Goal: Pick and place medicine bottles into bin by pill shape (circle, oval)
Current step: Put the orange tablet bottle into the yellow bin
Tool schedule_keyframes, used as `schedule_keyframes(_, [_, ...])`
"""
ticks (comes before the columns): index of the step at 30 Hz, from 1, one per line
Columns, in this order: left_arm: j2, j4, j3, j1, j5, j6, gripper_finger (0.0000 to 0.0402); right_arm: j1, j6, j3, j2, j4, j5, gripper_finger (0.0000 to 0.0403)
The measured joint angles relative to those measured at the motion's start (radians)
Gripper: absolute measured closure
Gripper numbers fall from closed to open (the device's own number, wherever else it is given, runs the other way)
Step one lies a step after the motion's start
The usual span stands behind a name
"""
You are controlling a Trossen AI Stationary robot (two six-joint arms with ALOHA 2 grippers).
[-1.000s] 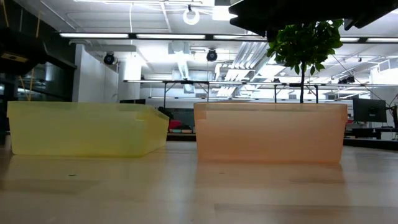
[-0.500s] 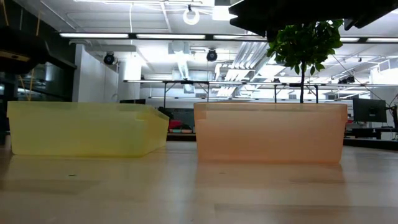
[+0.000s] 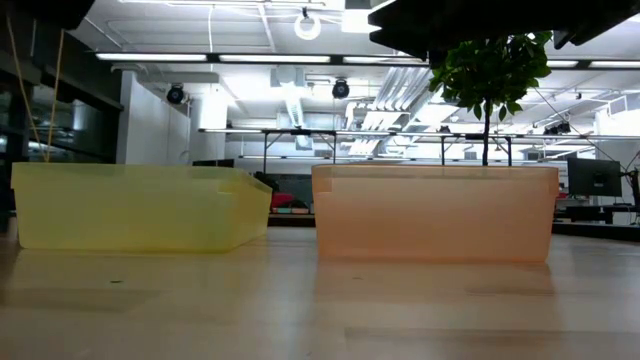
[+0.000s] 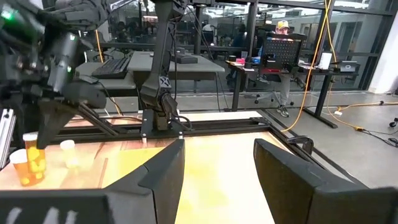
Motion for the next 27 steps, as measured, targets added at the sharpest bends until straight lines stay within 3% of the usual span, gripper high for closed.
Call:
schedule_keyframes(9, [-0.048,-0.01,0.002,0.043,-0.091,0.018,0.0294,0.0,0.0,0.0,0.0,-0.004,0.0,0.0217])
schedule_keyframes(18, [-0.048,-0.037,0.001,0.137,-0.021,0.062,0.0294,0.0,0.0,0.0,0.0,-0.011,0.0,0.0217])
schedule_keyframes(27, [-0.047,-0.037,0.001,0.164,0.008,0.07,0.0294,0.0,0.0,0.0,0.0,-0.014,0.0,0.0217])
